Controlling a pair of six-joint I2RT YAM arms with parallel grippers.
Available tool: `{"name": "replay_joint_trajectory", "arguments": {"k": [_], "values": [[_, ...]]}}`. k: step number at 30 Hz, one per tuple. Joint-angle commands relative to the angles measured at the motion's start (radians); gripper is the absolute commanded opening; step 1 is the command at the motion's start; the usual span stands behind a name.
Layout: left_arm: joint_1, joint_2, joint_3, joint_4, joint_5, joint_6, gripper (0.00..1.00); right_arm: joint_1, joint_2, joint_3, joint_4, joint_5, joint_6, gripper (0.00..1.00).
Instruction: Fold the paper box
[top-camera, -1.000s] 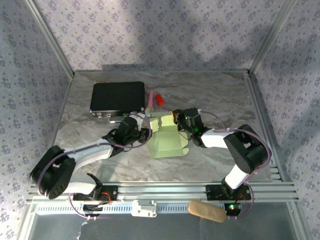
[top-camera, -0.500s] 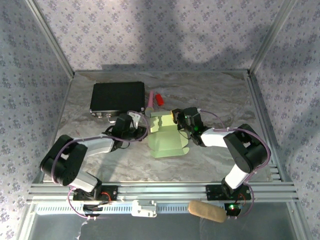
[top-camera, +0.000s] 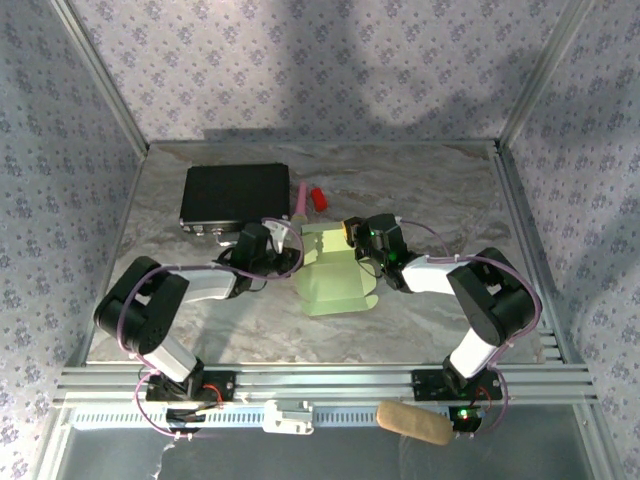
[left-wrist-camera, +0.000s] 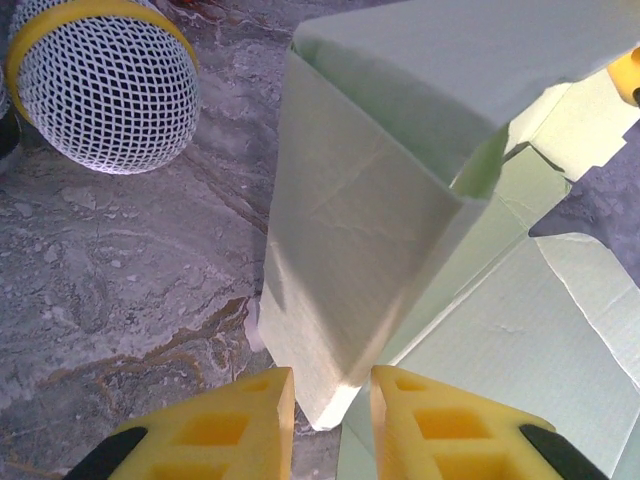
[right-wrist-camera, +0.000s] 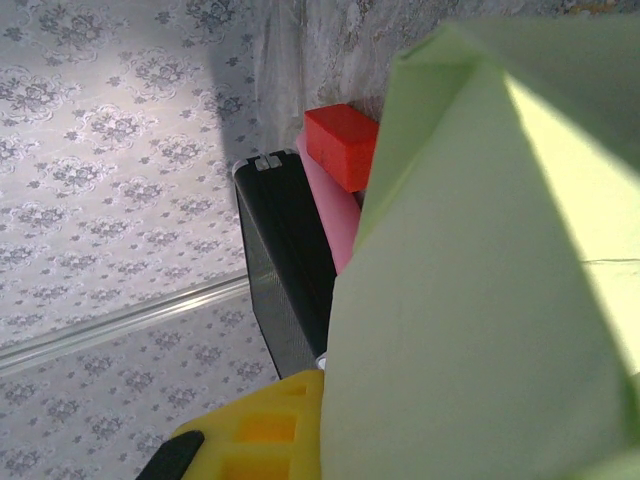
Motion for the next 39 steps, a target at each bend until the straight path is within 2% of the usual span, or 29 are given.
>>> {"name": "replay_joint_trajectory", "arguments": {"k": [1,13,19,25,31,39], "values": [[-0.008,0.029,0.041,0.032,0.016,0.024,0.26,-0.005,0.019,0.009,-0.073,-0.011,0.016,0.00],[-0.059,0.064,0.088,-0.008,-0.076,0.050,0.22,-0.006,0.025,0.013,-0.072,-0.024,0.019,0.00],[-0.108,0.065,0.104,-0.047,-0.215,0.052,0.23,-0.004,0.032,0.009,-0.068,-0.024,0.025,0.00],[-0.136,0.070,0.101,-0.042,-0.311,0.044,0.10,-0.004,0.028,0.008,-0.068,-0.023,0.026,0.00],[-0.160,0.073,0.107,-0.036,-0.348,0.040,0.00,-0.004,0.029,0.004,-0.064,-0.024,0.028,0.00],[-0.192,0.067,0.110,-0.037,-0.398,0.041,0.02,0.000,0.024,0.002,-0.070,-0.020,0.029,0.00]]}}
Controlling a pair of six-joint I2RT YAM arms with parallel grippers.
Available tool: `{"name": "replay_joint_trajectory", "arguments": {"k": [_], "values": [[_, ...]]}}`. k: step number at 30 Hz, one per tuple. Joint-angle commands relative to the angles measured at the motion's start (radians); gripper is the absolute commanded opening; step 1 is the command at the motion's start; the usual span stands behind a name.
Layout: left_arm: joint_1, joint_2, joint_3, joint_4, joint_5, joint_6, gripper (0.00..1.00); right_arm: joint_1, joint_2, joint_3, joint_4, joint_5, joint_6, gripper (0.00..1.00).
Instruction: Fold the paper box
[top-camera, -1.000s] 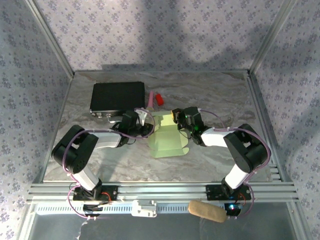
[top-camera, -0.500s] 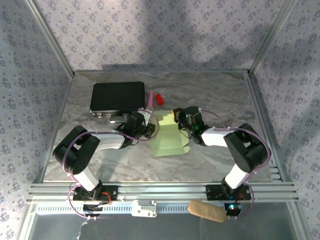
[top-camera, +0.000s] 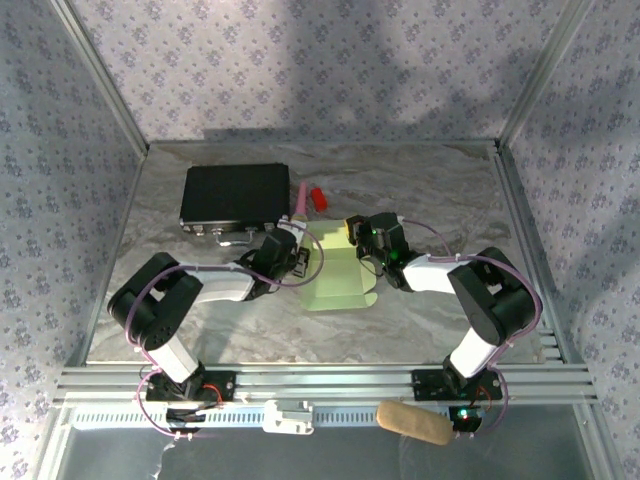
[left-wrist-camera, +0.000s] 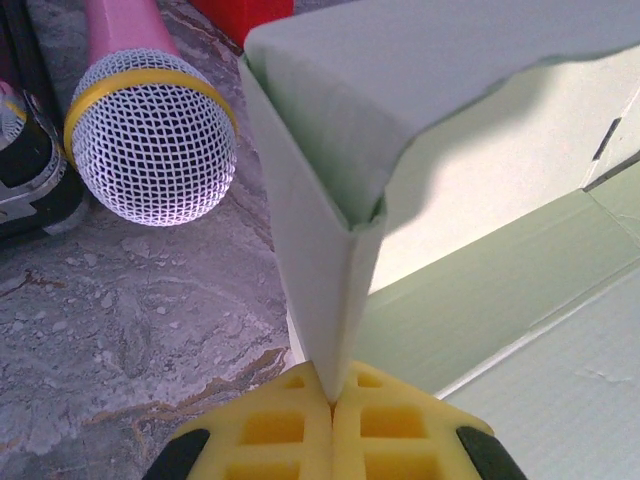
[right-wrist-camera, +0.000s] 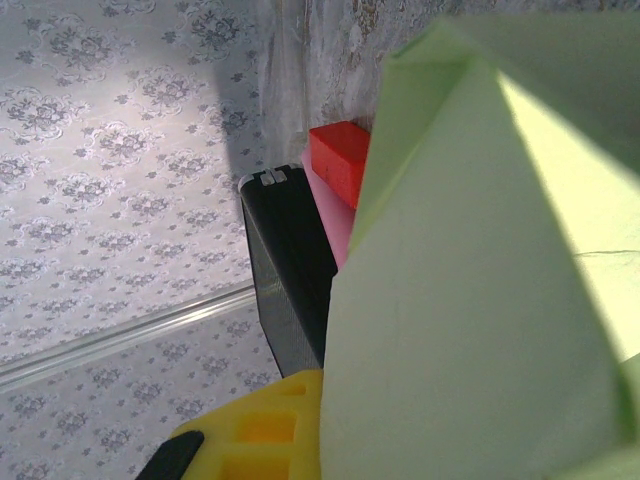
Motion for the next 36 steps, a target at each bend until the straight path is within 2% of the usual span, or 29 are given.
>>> {"name": "replay_joint_trajectory", "arguments": {"k": [1,10,17,24,29,36], "values": [[-0.019,0.011,0.034,0.001,-0.002,0.009,0.06,0.012,0.021,-0.001,-0.071,-0.024,0.018,0.00],[-0.019,0.026,0.092,-0.063,-0.026,0.020,0.16,0.016,0.022,-0.014,-0.057,-0.016,0.004,0.00],[-0.020,0.036,0.112,-0.078,-0.031,0.021,0.17,0.035,0.026,-0.043,-0.001,0.018,-0.046,0.00],[-0.020,0.042,0.124,-0.084,-0.042,0.016,0.18,0.068,0.063,-0.127,0.199,0.110,-0.134,0.00],[-0.019,0.041,0.124,-0.087,-0.047,0.016,0.20,0.078,0.133,-0.163,0.372,0.120,-0.158,0.00],[-0.019,0.057,0.137,-0.092,-0.051,0.018,0.20,0.088,0.173,-0.171,0.415,0.131,-0.167,0.00]]}}
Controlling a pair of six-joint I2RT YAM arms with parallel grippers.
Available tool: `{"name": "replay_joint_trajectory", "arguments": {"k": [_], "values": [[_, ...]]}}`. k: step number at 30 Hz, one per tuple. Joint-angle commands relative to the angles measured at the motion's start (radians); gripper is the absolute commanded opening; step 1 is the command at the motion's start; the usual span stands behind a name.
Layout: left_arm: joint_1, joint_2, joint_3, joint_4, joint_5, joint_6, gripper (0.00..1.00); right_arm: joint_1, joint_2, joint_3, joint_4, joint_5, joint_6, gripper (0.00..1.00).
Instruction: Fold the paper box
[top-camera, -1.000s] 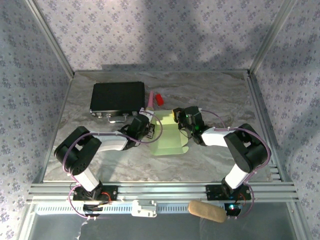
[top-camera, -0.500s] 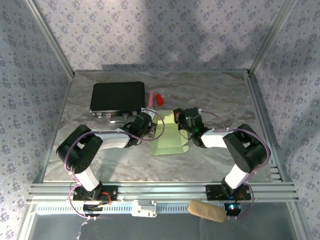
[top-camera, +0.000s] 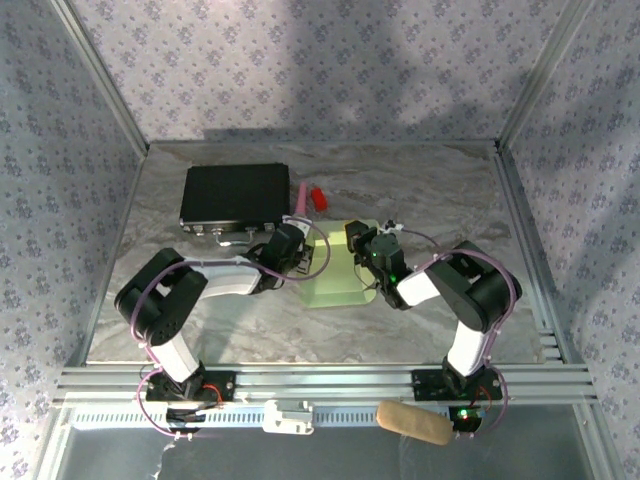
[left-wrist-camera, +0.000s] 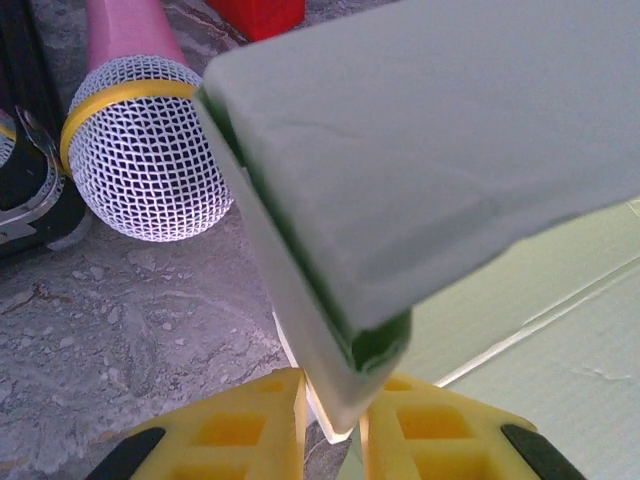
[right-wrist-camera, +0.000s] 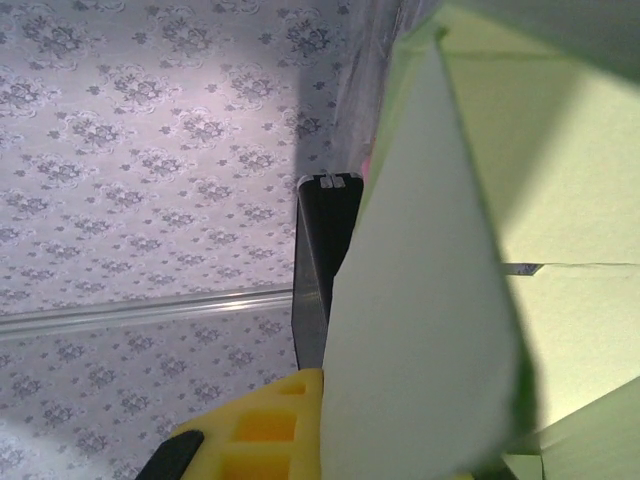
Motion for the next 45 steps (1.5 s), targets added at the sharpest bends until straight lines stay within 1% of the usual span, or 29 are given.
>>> {"name": "replay_joint_trajectory", "arguments": {"k": [1,6,10,12,13,14,15,17,18,20,23,25,28,29,31,32,34,36,40,43,45], "values": [[-0.008,0.014,0.044,0.020,-0.003,0.009,0.20,0.022,0.043,-0.031,-0.060,-0.012,-0.037,0.00],[-0.008,0.022,0.055,0.018,-0.023,0.001,0.16,0.024,0.052,-0.029,-0.059,-0.019,-0.032,0.00],[-0.011,0.033,0.067,0.004,-0.055,-0.013,0.01,0.023,0.049,-0.022,-0.069,-0.028,-0.025,0.00],[-0.017,0.029,0.072,-0.017,-0.102,-0.034,0.00,0.023,0.038,-0.017,-0.092,-0.036,-0.022,0.00],[-0.022,0.023,0.074,-0.033,-0.129,-0.048,0.00,0.022,0.030,-0.018,-0.096,-0.034,-0.025,0.03],[-0.026,0.016,0.081,-0.061,-0.163,-0.074,0.00,0.022,0.018,-0.018,-0.108,-0.033,-0.024,0.12],[-0.026,0.006,0.087,-0.096,-0.193,-0.103,0.00,0.023,0.000,-0.021,-0.129,-0.028,-0.027,0.24],[-0.026,-0.015,0.100,-0.160,-0.231,-0.156,0.00,0.022,-0.051,-0.023,-0.177,-0.022,-0.036,0.41],[-0.026,-0.028,0.104,-0.187,-0.236,-0.180,0.00,0.020,-0.088,-0.021,-0.221,-0.021,-0.046,0.47],[-0.030,-0.055,0.118,-0.242,-0.237,-0.215,0.00,0.013,-0.182,-0.006,-0.341,-0.030,-0.073,0.56],[-0.041,-0.090,0.170,-0.376,-0.253,-0.251,0.00,-0.001,-0.353,0.028,-0.574,-0.052,-0.126,0.62],[-0.045,-0.113,0.214,-0.482,-0.255,-0.278,0.00,-0.017,-0.474,0.061,-0.744,-0.067,-0.173,0.63],[-0.046,-0.146,0.284,-0.667,-0.223,-0.332,0.00,-0.052,-0.642,0.145,-1.049,-0.070,-0.291,0.66],[-0.045,-0.159,0.303,-0.721,-0.206,-0.354,0.00,-0.065,-0.675,0.195,-1.162,-0.061,-0.341,0.68],[-0.054,-0.190,0.329,-0.809,-0.189,-0.388,0.00,-0.089,-0.698,0.300,-1.371,-0.047,-0.409,0.66],[-0.059,-0.203,0.332,-0.835,-0.194,-0.400,0.00,-0.103,-0.698,0.336,-1.431,-0.053,-0.420,0.65],[-0.076,-0.225,0.339,-0.877,-0.206,-0.418,0.00,-0.116,-0.693,0.392,-1.480,-0.084,-0.451,0.62],[-0.090,-0.235,0.345,-0.900,-0.222,-0.426,0.00,-0.111,-0.673,0.441,-1.498,-0.096,-0.468,0.62],[-0.115,-0.234,0.367,-0.933,-0.245,-0.443,0.00,-0.098,-0.568,0.565,-1.562,-0.139,-0.495,0.60],[-0.133,-0.237,0.381,-0.947,-0.266,-0.454,0.00,-0.079,-0.503,0.621,-1.573,-0.154,-0.493,0.58],[-0.141,-0.241,0.387,-0.956,-0.280,-0.457,0.00,-0.064,-0.475,0.638,-1.580,-0.141,-0.486,0.58]]}}
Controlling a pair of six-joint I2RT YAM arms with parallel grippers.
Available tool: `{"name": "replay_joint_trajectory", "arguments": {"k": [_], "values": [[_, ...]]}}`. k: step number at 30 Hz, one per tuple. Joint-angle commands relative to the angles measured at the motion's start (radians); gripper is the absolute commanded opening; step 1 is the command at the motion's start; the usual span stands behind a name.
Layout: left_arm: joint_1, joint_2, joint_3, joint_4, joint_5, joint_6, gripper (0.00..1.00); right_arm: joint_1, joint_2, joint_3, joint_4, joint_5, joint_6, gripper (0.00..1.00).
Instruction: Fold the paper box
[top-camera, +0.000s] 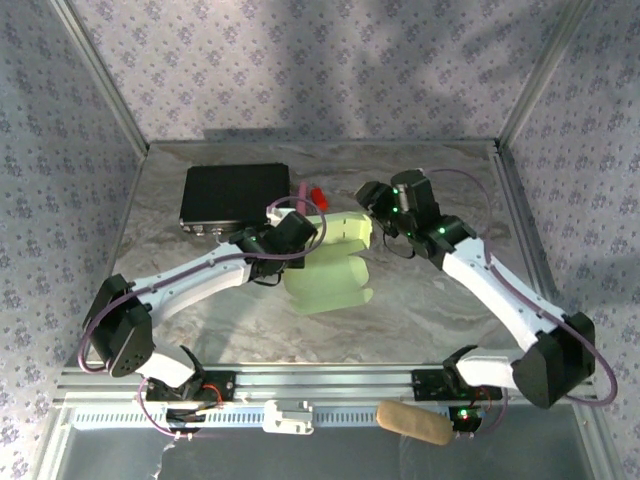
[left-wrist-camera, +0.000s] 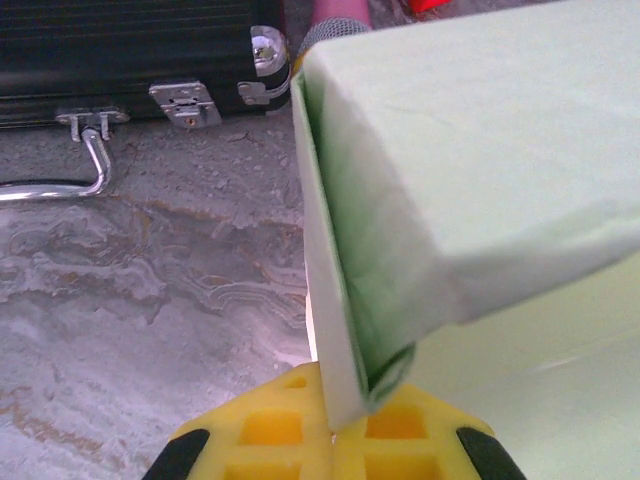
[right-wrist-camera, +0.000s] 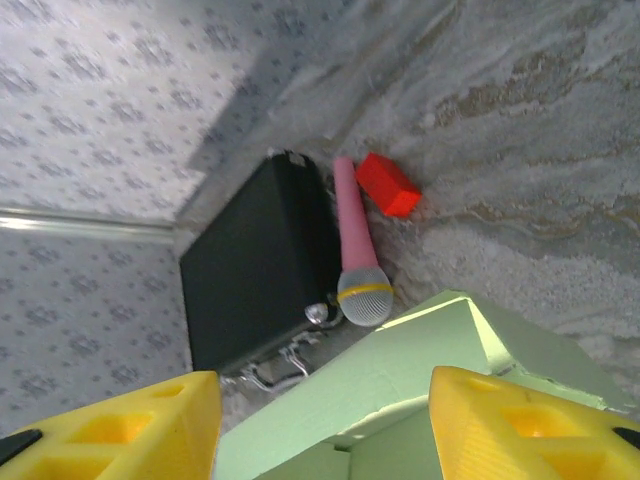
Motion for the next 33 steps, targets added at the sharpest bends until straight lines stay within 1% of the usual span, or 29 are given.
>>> {"name": "replay_joint_trajectory", "arguments": {"k": [1,8,13,20,25,28,29,33], "values": [[-0.016,-0.022,0.051,-0.053,-0.047,-0.027,0.00,0.024,0.041,0.049,-0.082,-0.011,-0.022,0.58],[-0.029,-0.040,0.046,-0.052,-0.056,-0.030,0.00,0.038,0.122,0.055,-0.044,-0.028,-0.013,0.57],[-0.031,-0.053,0.038,-0.039,-0.061,-0.026,0.00,0.054,0.130,0.031,-0.037,-0.026,0.001,0.57],[-0.036,-0.051,0.031,-0.025,-0.052,-0.017,0.00,0.061,0.149,0.022,0.033,-0.079,0.027,0.56],[-0.039,-0.051,0.021,-0.010,-0.047,-0.017,0.00,0.061,0.145,0.001,0.122,-0.114,0.095,0.47],[-0.043,-0.051,0.021,-0.010,-0.049,-0.017,0.00,0.060,0.145,-0.030,0.210,-0.143,0.152,0.37],[-0.044,-0.051,0.021,-0.009,-0.048,-0.016,0.00,0.060,0.145,-0.036,0.228,-0.148,0.169,0.35],[-0.047,-0.055,0.019,-0.011,-0.052,-0.014,0.00,0.055,0.143,-0.043,0.247,-0.158,0.193,0.34]]}}
